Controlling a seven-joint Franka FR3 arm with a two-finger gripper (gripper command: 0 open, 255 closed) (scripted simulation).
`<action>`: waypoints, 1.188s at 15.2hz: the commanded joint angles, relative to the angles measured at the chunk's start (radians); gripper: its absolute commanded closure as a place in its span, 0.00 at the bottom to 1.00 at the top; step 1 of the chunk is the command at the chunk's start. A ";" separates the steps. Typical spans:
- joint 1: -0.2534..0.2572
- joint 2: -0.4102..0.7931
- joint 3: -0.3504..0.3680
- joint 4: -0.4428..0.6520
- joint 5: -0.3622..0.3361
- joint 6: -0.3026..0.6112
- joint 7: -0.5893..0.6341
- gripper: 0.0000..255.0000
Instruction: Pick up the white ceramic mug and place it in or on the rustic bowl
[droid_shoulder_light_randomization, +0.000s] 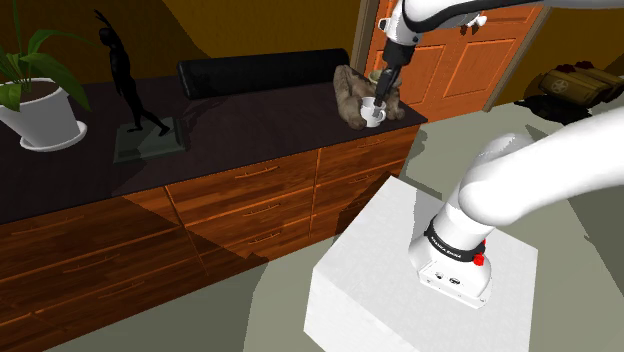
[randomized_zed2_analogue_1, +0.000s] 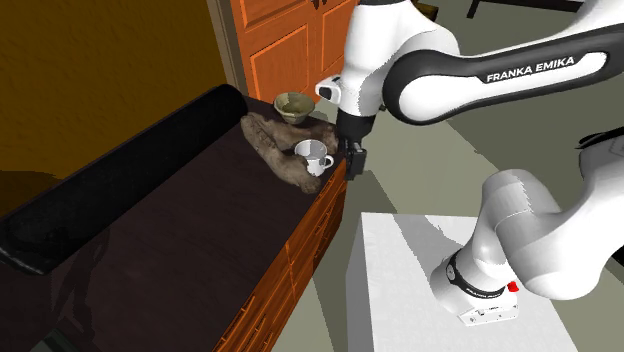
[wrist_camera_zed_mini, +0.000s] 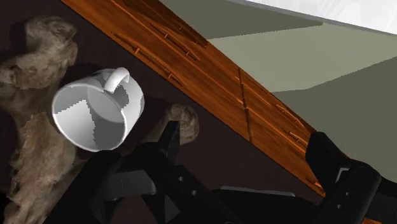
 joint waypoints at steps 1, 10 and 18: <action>0.002 0.052 -0.042 0.004 -0.015 0.064 -0.053 0.00; 0.067 0.377 -0.253 0.096 0.047 0.345 -0.339 0.00; 0.111 0.564 -0.326 0.131 0.191 0.485 -0.502 0.00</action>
